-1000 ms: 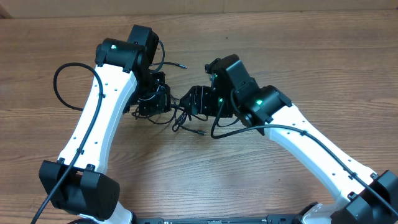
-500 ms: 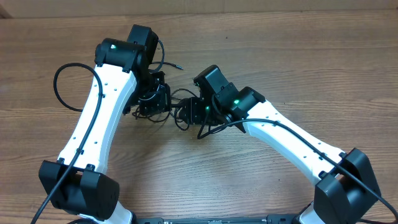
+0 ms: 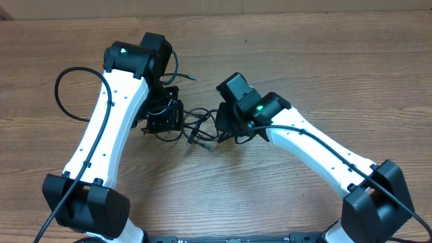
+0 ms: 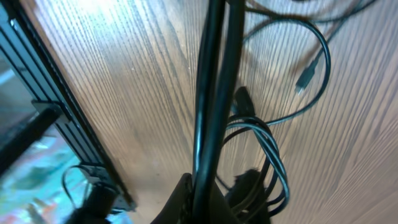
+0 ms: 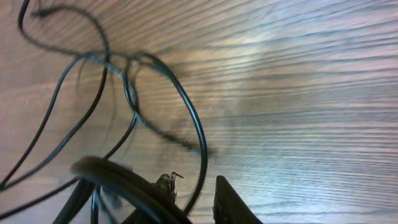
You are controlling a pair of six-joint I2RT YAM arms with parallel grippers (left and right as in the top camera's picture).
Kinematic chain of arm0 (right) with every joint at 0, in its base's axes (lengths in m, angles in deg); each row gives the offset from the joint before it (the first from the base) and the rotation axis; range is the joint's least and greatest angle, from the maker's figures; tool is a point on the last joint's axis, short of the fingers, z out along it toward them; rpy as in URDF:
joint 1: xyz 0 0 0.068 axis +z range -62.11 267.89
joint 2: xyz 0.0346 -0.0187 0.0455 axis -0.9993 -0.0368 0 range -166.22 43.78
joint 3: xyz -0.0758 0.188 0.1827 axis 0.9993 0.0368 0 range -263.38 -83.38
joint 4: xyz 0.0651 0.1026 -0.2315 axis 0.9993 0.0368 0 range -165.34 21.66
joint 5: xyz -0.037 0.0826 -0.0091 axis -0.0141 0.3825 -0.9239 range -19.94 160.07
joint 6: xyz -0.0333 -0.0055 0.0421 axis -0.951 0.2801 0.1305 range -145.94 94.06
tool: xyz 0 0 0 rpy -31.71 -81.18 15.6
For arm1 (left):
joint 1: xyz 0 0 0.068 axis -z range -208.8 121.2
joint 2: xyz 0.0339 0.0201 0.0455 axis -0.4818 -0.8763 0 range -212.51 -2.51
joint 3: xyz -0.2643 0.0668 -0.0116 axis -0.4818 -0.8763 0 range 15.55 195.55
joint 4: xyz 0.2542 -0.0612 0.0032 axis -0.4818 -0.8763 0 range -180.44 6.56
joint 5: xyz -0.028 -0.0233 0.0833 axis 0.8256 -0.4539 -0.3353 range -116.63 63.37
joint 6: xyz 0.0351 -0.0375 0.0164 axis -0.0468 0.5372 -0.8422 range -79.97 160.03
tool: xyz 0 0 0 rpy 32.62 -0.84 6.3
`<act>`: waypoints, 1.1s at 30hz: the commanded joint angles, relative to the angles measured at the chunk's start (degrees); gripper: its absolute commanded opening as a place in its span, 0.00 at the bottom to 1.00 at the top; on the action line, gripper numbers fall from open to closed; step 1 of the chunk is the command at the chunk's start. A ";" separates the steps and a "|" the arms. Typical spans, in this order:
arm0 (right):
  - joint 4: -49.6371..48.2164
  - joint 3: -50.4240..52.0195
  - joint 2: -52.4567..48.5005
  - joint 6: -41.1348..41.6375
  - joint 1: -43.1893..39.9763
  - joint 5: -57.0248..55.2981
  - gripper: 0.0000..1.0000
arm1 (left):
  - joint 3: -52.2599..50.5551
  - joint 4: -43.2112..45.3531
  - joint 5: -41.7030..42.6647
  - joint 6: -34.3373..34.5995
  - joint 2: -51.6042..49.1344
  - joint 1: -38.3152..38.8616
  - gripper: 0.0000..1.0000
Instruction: Untangle cables
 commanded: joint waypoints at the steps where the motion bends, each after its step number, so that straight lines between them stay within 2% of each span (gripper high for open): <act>1: 0.96 0.28 -0.02 1.86 -2.97 -3.06 0.19 | 1.49 -0.61 3.21 -8.85 1.29 -0.35 0.04; 4: 2.99 0.28 -0.02 1.84 -4.61 -3.08 0.18 | 1.51 -0.55 7.32 -13.05 1.29 -1.29 0.04; 8: 5.86 0.28 -0.02 1.84 -7.02 -3.10 0.18 | 1.49 -0.57 11.80 -22.58 1.29 -2.93 0.04; 13: 7.80 0.28 -0.02 1.81 -10.01 -3.08 0.18 | 1.49 -0.59 13.35 -40.96 1.29 -4.79 0.04; 22: 9.42 0.28 -0.02 1.40 -11.89 -3.15 0.20 | 1.49 -0.57 27.80 -59.54 1.29 -8.46 0.04; 26: 10.49 0.28 -0.02 1.33 -12.00 -3.96 0.20 | 1.49 -0.61 31.30 -64.02 1.29 -10.27 0.04; 33: 11.67 0.28 -0.02 -1.27 -12.00 -3.89 0.36 | 1.51 -0.52 36.00 -66.55 1.29 -12.09 0.04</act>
